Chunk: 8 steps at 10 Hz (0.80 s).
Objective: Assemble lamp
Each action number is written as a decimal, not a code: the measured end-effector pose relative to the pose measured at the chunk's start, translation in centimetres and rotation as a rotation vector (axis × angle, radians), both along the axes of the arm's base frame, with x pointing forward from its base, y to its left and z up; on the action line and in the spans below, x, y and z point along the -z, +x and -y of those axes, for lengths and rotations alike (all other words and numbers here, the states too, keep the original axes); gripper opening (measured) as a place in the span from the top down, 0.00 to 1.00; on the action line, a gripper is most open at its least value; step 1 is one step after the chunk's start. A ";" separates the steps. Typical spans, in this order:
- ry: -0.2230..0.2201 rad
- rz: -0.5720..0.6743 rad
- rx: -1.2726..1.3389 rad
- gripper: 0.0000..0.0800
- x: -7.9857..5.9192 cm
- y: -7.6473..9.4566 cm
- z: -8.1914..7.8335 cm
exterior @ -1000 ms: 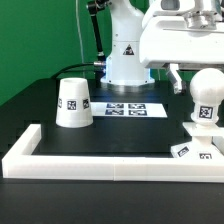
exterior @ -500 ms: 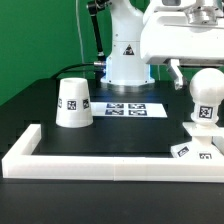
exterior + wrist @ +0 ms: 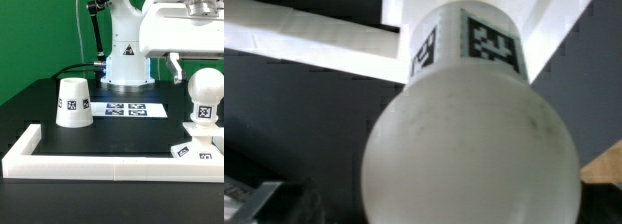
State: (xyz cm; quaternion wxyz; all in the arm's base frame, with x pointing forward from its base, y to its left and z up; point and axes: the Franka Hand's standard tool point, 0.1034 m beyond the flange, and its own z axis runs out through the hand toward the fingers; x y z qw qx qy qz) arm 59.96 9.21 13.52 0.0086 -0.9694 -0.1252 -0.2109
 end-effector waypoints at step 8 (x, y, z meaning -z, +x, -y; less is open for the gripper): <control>-0.016 -0.315 -0.012 0.13 0.6 0.4 -0.4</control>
Offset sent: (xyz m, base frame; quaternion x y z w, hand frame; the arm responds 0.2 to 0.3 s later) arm 0.0066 -0.0069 -0.0032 0.0092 -0.1919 -0.0048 0.9814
